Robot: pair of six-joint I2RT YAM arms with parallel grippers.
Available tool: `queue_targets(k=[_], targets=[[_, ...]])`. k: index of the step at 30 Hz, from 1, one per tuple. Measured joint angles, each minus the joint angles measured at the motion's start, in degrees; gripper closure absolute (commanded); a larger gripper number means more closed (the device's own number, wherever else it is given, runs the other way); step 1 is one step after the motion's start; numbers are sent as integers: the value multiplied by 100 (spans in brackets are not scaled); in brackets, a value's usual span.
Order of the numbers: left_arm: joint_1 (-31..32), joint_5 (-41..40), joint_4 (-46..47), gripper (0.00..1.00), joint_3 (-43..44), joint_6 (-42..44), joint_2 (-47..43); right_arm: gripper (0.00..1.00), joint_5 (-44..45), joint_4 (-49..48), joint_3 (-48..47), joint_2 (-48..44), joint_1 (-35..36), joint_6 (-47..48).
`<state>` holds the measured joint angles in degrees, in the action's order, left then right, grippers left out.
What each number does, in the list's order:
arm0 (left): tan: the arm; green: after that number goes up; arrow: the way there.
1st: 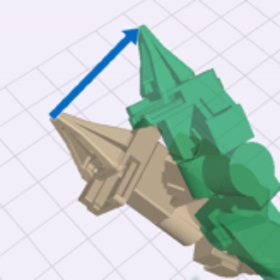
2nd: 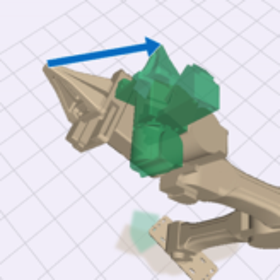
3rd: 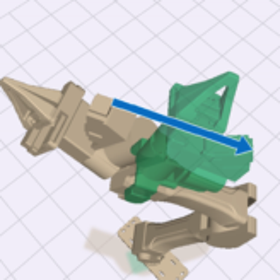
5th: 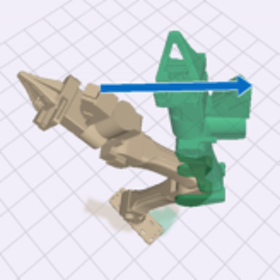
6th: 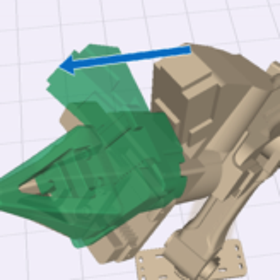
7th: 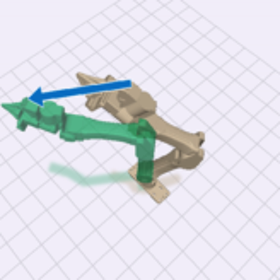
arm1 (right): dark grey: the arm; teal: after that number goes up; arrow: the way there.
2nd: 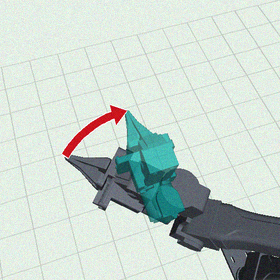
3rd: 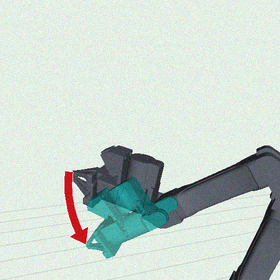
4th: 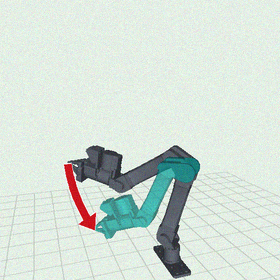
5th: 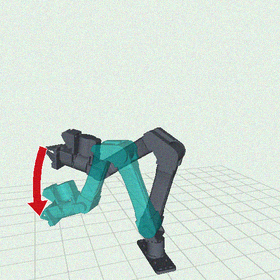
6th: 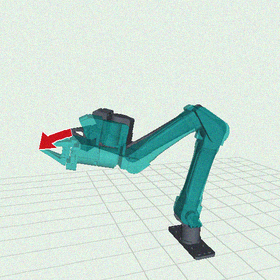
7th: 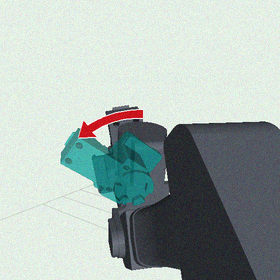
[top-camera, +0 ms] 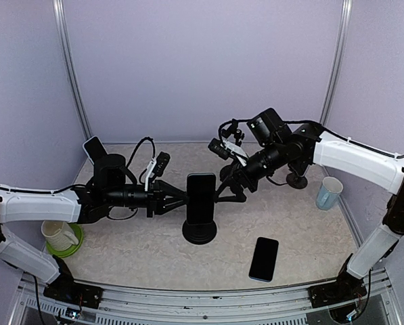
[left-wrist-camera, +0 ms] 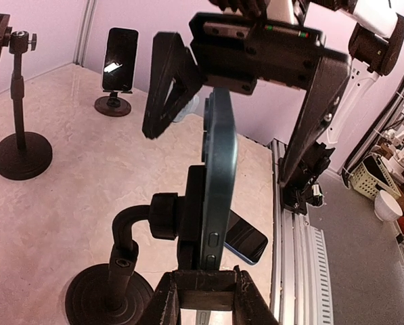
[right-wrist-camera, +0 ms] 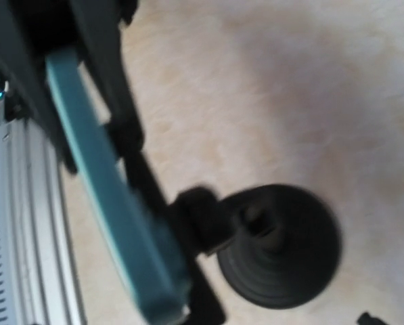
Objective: Place the phone on the phone stand
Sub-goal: Place the phone stand with the phone at the corner of the board.
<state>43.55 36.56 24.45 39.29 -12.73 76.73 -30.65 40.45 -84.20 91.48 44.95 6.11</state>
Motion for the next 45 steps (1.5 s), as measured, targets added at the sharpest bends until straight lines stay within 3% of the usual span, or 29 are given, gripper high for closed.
queue_targets(k=[19,28,45], targets=[[-284,-114,337,99,-109,-627,-22,0,-254,-826,667,-479,-15,-236],[-595,-33,201,99,341,-632,326,0,-254,-1091,1054,-741,-74,-278],[-1657,844,127,99,1508,-457,1121,0,-144,-1340,1392,-1082,-90,-278]])
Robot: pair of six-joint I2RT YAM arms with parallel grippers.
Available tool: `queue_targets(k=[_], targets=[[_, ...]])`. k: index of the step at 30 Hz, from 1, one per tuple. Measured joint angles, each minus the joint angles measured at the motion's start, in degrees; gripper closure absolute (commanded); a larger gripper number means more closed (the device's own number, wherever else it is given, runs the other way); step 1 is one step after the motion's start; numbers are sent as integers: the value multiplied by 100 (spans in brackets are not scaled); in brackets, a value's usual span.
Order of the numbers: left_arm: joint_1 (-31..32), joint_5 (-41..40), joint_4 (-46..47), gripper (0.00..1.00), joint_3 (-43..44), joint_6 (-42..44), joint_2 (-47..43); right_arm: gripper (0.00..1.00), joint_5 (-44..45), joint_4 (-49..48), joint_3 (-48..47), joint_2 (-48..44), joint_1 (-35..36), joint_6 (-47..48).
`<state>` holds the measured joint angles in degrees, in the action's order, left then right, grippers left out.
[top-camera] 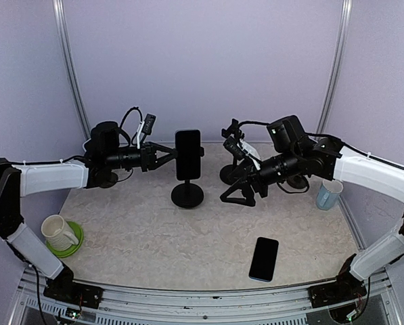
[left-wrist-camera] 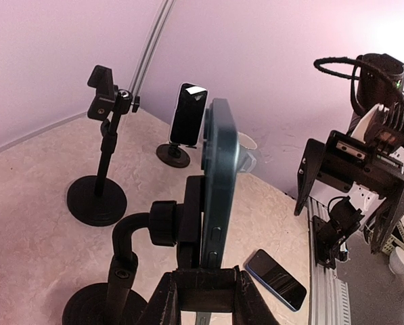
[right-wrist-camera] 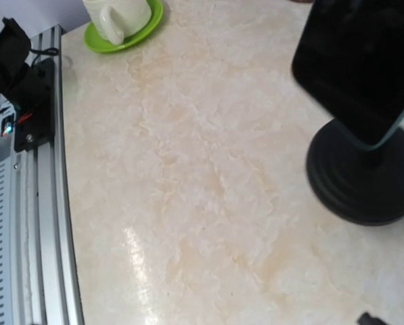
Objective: Place the phone on the phone stand
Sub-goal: Place the phone stand with the phone at the corner of the board.
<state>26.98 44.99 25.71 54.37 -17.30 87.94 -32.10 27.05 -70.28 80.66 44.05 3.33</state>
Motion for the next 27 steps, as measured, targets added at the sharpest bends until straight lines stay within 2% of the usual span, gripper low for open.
queue_targets(k=[7,27], targets=[[-299,684,236,99,704,-33,671,0,26,-61,278,-37,0,-9],[-1215,2144,887,100,2616,-363,2625,0,136,-168,1010,-942,-2,-85]])
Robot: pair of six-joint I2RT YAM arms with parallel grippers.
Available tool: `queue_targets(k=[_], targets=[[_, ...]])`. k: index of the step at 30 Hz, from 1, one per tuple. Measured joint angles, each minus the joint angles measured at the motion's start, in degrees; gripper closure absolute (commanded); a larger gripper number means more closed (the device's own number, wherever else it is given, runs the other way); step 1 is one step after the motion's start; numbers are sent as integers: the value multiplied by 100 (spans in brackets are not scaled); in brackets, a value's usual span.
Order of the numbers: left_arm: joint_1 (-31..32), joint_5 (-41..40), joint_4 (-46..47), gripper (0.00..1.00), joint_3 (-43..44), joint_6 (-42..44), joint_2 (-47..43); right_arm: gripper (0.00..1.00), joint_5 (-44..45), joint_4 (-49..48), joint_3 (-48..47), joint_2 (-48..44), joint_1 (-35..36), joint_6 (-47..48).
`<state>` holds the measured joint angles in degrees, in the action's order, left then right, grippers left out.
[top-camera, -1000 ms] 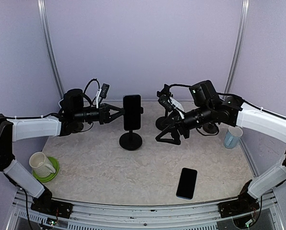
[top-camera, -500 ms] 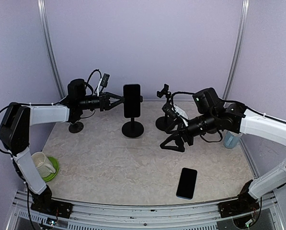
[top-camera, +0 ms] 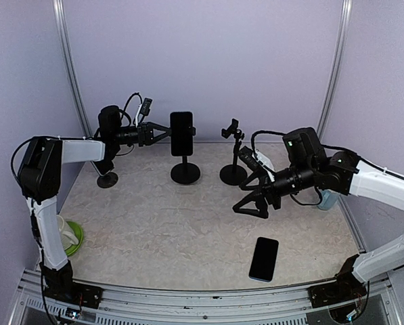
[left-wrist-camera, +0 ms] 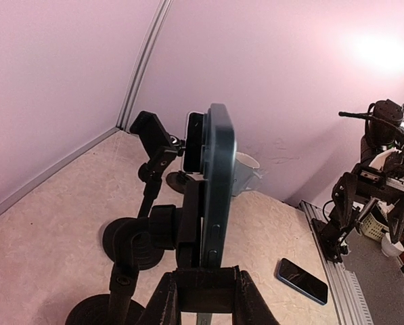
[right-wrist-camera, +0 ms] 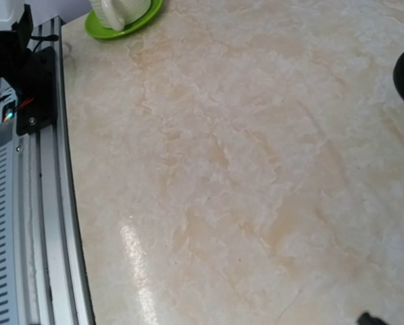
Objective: Place the phone on the phone stand
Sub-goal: Place the phone stand with the phone at the corner of the board.
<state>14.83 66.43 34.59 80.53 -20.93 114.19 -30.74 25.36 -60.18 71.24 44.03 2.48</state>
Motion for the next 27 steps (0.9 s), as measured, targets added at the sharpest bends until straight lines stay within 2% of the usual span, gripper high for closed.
queue_targets(k=[16,27], targets=[[-415,656,951,100,1578,-1086,1427,0,33,2,24,0,0,-68],[-448,798,1121,100,1862,-1364,1991,0,37,7,101,-24,0,-70]])
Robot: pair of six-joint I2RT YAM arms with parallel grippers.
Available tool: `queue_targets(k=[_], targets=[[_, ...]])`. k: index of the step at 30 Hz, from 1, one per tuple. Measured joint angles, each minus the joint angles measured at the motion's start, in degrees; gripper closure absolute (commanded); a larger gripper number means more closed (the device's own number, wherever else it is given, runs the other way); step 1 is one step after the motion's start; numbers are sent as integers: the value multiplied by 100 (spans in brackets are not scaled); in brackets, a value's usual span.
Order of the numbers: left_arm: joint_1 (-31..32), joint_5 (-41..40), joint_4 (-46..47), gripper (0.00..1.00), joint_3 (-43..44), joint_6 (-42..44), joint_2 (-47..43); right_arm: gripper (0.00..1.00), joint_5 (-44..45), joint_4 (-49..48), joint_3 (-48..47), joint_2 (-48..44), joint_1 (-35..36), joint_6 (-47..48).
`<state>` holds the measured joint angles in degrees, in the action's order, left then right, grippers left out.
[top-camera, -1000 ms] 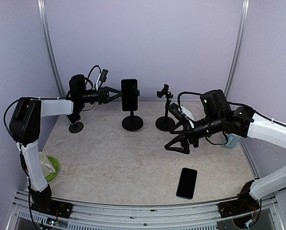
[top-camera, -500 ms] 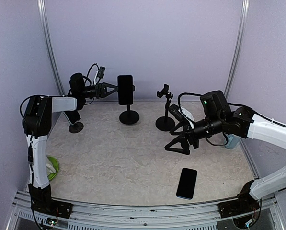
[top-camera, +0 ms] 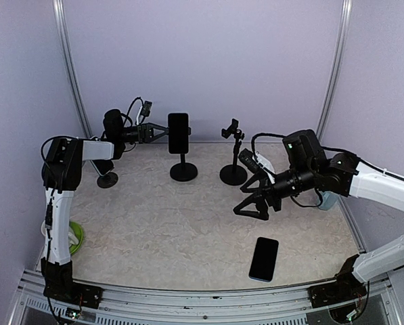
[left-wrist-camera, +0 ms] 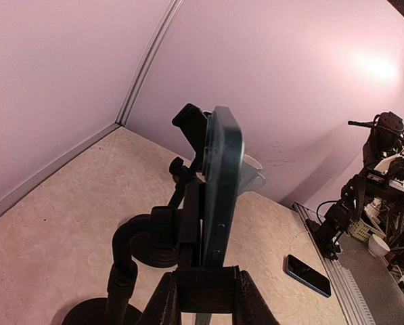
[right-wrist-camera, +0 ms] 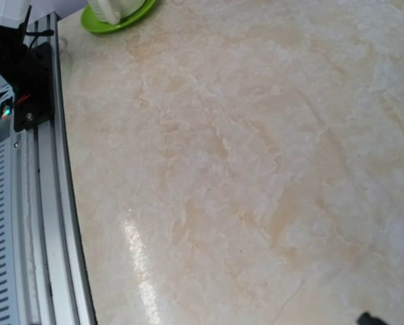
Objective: Place the phone on the phone stand
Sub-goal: Place the phone stand with the phone at the corner of the board.
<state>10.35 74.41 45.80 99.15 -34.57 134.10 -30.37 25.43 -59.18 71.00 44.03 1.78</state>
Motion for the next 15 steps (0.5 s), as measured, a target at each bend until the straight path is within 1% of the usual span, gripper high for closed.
queue_targets(k=[15], targets=[[-68,-20,136,100,-39,28,42,0,-11,-9,52,-9,0,-22]])
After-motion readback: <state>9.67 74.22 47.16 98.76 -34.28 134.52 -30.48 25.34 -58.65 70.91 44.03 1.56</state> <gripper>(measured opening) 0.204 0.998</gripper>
